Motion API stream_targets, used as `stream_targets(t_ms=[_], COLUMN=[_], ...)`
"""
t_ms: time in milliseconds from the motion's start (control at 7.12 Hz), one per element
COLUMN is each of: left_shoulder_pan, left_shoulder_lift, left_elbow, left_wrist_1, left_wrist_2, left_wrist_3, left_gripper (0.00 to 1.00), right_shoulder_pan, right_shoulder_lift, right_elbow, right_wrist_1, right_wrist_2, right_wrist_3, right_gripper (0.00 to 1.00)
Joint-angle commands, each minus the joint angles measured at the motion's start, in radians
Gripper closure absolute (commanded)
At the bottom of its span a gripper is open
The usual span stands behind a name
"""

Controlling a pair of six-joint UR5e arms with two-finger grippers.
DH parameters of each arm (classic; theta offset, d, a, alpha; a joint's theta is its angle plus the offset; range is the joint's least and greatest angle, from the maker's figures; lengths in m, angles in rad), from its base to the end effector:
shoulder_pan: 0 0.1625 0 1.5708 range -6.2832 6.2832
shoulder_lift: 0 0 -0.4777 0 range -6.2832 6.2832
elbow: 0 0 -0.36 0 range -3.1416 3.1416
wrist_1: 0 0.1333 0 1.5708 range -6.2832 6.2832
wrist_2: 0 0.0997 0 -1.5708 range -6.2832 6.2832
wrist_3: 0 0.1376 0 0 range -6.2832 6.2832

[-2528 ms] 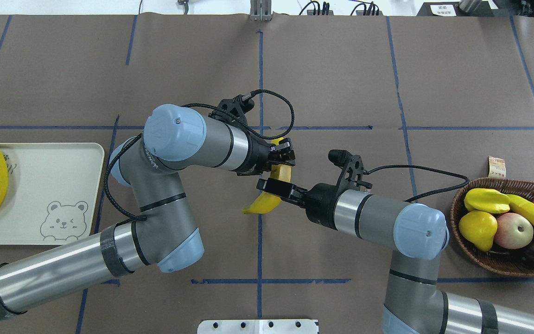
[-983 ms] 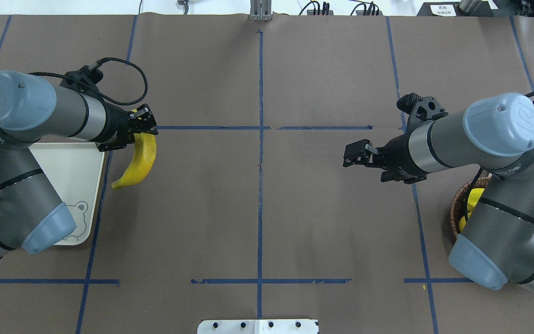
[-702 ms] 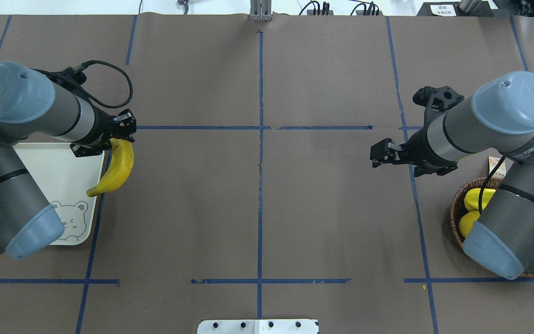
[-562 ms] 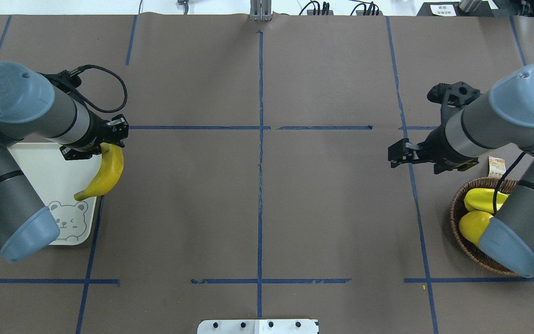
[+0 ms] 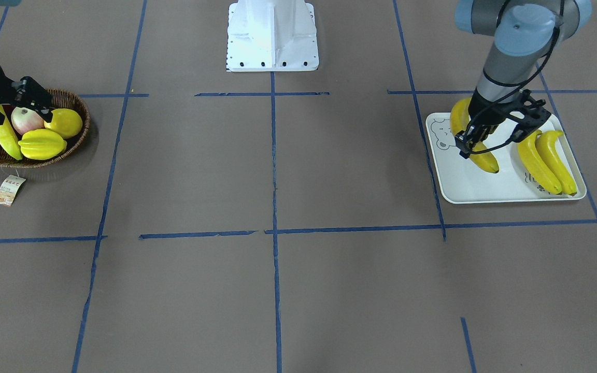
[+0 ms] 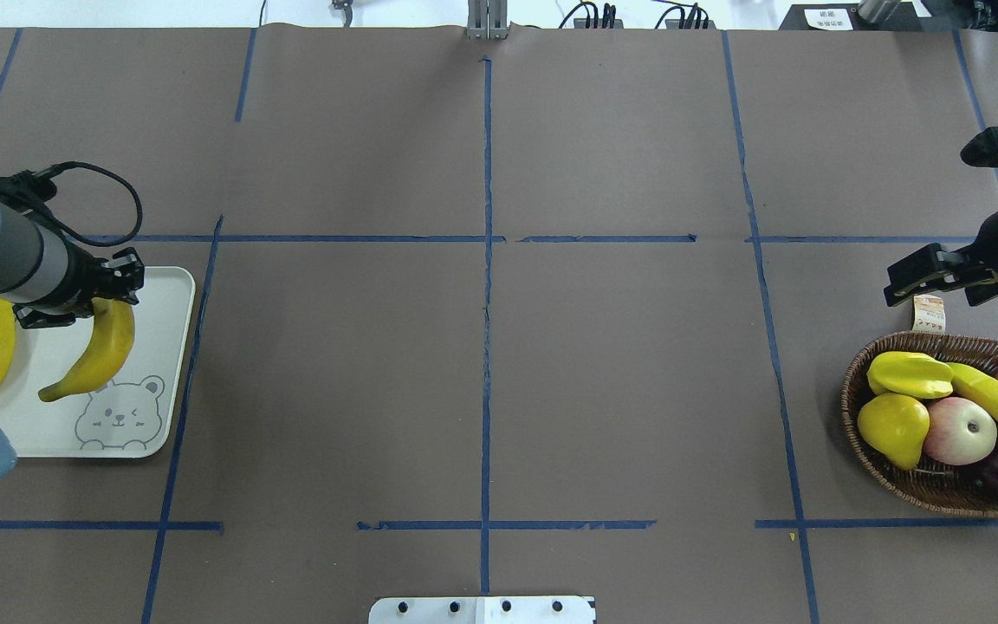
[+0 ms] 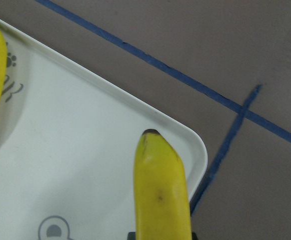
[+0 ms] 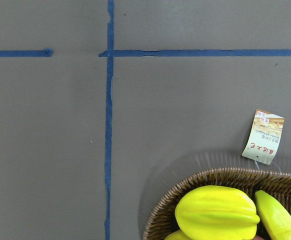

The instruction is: Transfer all bananas from basket to plate

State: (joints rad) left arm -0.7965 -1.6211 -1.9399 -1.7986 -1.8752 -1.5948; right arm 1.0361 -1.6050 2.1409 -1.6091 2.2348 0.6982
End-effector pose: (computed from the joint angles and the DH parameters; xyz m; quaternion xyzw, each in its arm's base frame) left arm 0.2918 -0.4301 0.5376 -0.0147 0.3453 -0.3296 0.8786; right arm -0.1787 -0.3969 0.5037 0.0073 -0.3923 -0.0052 0.9198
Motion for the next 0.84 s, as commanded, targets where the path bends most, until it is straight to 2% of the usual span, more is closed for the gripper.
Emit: stream_targets(t_ms=[0, 281, 421, 702], left_shoulder_pan=[-0.047, -0.11, -0.134, -0.136], left_shoulder_lift=[0.032, 0.035, 0.035, 0.059], left_elbow=[0.163, 0.344, 0.383, 0.378], left_wrist_1=[-0.227, -0.425, -0.474, -0.49], left_wrist_2=[0.001, -0.001, -0.005, -0.007], left_wrist_3=[-0.131, -0.123, -0.119, -0.122], left_gripper=[0.98, 0.95, 0.94, 0.81], right_shoulder_pan=[0.019, 0.022, 0.022, 0.024], right_shoulder_lift=[-0.012, -0.013, -0.015, -0.015], right_elbow=[0.002, 0.011, 0.017, 0.022], right_wrist_1=[0.001, 0.001, 0.001, 0.001], right_wrist_2=[0.012, 0.011, 0.011, 0.011], right_wrist_3=[-0.025, -0.023, -0.023, -0.022], right_gripper=[0.0, 0.0, 0.0, 0.0])
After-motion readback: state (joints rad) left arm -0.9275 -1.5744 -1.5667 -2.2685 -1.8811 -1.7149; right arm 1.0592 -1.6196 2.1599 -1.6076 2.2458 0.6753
